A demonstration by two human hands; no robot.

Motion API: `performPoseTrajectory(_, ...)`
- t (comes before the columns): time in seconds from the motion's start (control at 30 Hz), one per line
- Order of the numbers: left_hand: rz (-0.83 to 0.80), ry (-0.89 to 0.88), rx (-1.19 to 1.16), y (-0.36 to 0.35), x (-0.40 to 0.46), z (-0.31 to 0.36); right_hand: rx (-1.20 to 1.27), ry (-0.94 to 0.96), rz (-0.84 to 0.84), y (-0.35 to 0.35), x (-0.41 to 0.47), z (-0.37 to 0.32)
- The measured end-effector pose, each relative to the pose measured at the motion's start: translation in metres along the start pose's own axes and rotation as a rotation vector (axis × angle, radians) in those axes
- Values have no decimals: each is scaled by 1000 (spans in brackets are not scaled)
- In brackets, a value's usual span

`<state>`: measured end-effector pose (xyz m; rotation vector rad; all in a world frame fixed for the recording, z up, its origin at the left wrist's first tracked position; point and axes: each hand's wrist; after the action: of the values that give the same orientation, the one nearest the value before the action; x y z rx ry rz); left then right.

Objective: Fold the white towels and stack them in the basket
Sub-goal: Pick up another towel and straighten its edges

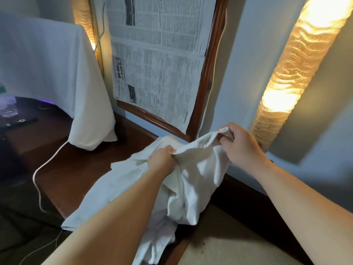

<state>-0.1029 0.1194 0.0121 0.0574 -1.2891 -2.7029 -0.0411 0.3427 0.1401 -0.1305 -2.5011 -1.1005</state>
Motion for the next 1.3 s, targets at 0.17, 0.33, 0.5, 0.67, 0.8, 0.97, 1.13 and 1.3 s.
performPoseTrajectory(0.17, 184, 35, -394, 46, 5, 13, -106, -75, -314, -12, -22, 14)
performPoseTrajectory(0.33, 217, -266, -451, 100, -1, 48, -45, -177, -612, -45, -44, 20)
performPoseTrajectory(0.5, 323, -503, -437, 147, -8, 91, 252, -170, -288, -73, -35, -18)
performPoseTrajectory(0.67, 336, -687, -372, 189, -22, 139, 308, -138, 114, -42, 20, -69)
performPoseTrajectory(0.8, 341, -569, -411, 194, -28, 141, 164, -40, 297, 16, 45, -91)
performPoseTrajectory(0.97, 205, -399, -456, 146, -54, 134, 219, -51, 403, 87, 34, -114)
performPoseTrajectory(1.13, -164, -629, -882, 116, -117, 165, 193, -47, 480, 160, 5, -121)
performPoseTrajectory(1.3, -64, -643, -811, 84, -180, 217, 212, -177, 568, 241, -50, -108)
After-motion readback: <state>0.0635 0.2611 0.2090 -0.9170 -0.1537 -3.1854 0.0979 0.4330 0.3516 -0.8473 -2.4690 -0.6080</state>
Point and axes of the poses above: each hand's wrist, its own x-axis towards the middle knuckle, its own y-axis out of the back of the hand, z = x × y, and after that the axes turned 3 degrees about y, right-handed
